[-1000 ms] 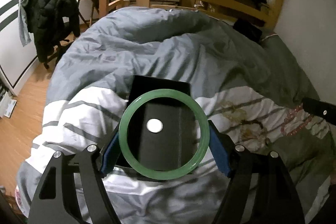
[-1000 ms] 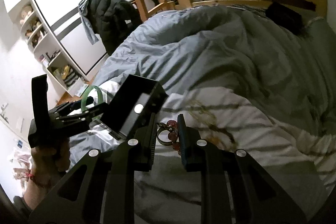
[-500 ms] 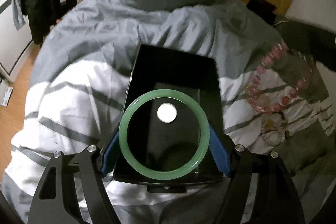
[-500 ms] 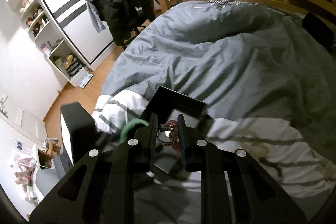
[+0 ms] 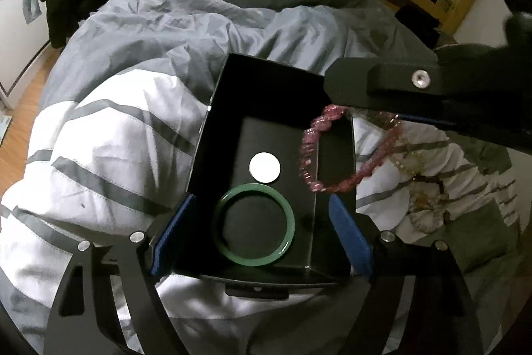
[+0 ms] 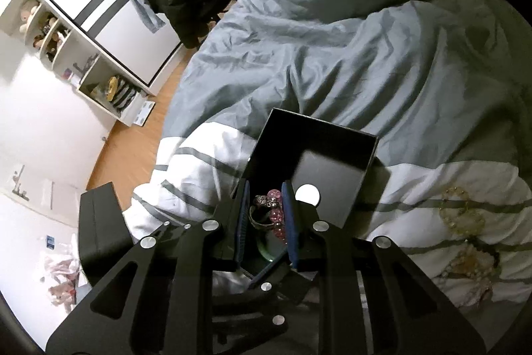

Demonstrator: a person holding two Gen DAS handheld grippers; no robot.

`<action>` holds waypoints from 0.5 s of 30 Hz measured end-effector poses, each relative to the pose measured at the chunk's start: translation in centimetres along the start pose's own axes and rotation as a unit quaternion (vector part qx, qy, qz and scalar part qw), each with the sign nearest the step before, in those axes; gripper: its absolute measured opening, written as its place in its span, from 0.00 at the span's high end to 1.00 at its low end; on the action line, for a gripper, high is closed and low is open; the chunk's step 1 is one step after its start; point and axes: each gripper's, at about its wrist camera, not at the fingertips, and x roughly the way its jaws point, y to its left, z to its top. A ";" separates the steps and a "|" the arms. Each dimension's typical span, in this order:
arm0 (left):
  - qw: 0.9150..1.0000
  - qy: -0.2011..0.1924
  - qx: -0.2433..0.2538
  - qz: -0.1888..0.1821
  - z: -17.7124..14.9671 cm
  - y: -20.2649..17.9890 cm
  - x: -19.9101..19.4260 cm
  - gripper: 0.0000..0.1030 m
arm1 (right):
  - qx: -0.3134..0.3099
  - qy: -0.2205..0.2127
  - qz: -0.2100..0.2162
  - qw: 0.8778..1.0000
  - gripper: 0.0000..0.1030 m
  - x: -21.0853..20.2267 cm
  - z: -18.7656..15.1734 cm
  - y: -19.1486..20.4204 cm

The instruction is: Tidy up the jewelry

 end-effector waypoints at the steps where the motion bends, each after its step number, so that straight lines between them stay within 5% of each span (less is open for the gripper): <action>1: 1.000 -0.005 -0.004 -0.003 -0.1 0.1 -0.3 0.22 | 0.003 -0.001 0.000 1.000 0.64 -0.1 0.1 -0.1; 4: 0.999 -0.034 -0.021 -0.001 0.1 0.8 -1.7 0.14 | 0.015 -0.009 0.009 1.000 0.29 -0.8 0.3 -0.6; 10: 0.997 -0.069 -0.032 -0.013 0.3 1.3 -3.0 0.13 | 0.013 -0.050 -0.016 0.999 0.10 -4.5 0.2 -2.7; 15: 0.994 -0.100 0.036 -0.009 -0.2 -1.7 -3.8 0.06 | -0.029 -0.073 -0.101 0.992 0.03 -9.7 -1.8 -6.0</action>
